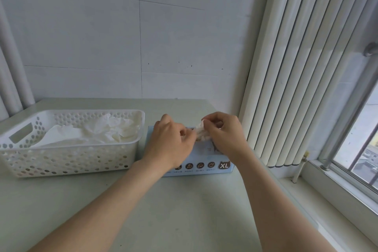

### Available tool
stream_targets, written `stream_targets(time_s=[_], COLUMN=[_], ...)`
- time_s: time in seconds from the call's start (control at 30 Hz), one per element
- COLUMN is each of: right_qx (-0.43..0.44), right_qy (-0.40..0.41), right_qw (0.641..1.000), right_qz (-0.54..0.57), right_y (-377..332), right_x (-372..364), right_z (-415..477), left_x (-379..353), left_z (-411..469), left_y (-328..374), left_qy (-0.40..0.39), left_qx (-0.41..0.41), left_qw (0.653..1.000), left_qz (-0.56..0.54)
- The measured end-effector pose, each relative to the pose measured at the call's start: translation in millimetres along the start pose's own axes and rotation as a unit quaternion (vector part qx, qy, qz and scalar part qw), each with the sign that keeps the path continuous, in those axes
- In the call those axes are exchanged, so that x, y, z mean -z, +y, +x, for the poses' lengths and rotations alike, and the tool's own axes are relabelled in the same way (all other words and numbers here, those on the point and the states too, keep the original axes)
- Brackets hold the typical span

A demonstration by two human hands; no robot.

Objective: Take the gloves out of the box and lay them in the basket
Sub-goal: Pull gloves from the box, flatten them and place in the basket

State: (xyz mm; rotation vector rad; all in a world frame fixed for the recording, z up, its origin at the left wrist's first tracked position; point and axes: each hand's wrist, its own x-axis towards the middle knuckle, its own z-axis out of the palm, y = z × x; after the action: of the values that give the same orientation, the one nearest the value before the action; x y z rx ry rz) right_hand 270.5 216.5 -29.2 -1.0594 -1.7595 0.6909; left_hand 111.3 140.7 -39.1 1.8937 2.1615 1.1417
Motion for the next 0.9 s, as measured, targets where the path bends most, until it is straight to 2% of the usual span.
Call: stream_targets(time_s=[0.13,0.37,0.57,0.63,0.77,0.83,0.9], right_qx=[-0.013,-0.046,-0.075,-0.054,0.031,0.035,0.015], right_qy=[0.030,0.113,0.131,0.099,-0.049,-0.105,-0.115], right_qw=[0.998,0.982,0.961,0.964,0.976,0.974,0.969], right_qz=[0.048,0.143,0.232,0.242,0.211,0.196,0.220], right_y=[-1,1,-2,-2,-6,-9,-10], right_x=[0,-1,2,6,11,11,11], right_z=[2,6,6,5,0,-2,-2], left_x=[-6,-8,-3,-5,-4,0,2], left_z=[1,4,1,1,3,6,8], left_y=[-7,-9,-4,-5,-4,-4,-5], left_qy=[0.009,-0.006,0.017,0.034,0.013,0.036,0.072], left_qx=[-0.038,-0.046,-0.036,-0.056,-0.098,-0.090,-0.064], left_qw=[0.997,0.995,0.998,0.998,0.994,0.991,0.988], left_qz=[0.071,0.083,0.046,0.019,-0.053,-0.094,-0.118])
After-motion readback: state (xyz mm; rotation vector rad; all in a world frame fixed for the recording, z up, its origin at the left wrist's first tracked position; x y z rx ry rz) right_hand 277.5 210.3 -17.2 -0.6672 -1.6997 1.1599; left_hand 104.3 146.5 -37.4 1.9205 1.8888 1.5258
